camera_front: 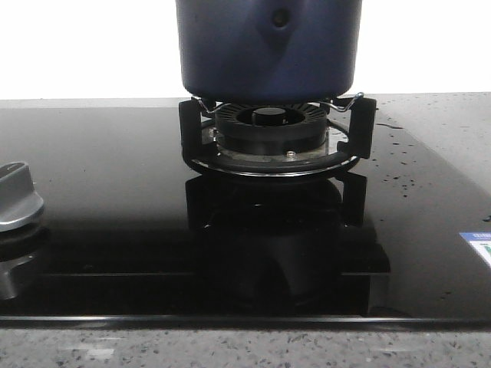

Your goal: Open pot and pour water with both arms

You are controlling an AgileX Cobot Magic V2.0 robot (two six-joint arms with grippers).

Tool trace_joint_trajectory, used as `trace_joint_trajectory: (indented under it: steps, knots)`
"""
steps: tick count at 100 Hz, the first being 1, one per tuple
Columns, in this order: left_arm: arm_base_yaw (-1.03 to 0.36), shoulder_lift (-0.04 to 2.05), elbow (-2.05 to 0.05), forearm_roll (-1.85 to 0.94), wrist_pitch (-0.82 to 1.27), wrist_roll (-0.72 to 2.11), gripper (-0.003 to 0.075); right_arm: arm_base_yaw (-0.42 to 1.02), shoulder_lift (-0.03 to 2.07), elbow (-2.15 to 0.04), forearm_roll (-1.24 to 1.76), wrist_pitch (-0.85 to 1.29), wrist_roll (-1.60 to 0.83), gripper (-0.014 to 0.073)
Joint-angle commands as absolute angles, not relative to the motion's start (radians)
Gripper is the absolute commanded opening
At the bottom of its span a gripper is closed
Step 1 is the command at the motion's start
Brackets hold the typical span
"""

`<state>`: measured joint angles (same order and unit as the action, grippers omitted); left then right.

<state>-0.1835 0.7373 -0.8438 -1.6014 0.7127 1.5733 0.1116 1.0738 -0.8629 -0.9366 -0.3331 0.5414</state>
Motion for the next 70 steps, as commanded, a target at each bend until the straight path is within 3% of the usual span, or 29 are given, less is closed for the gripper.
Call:
trace_joint_trajectory:
  steps: [1,70]
  knots:
    - [-0.182,0.732,-0.873,-1.704,0.699,1.563,0.0263,0.132,1.089,-0.949,-0.933,-0.367,0.545,0.0240]
    - [-0.182,0.732,-0.873,-1.715,0.699,1.563,0.0263,0.263,1.314,-1.152,-1.231,-0.316,0.545,0.0240]
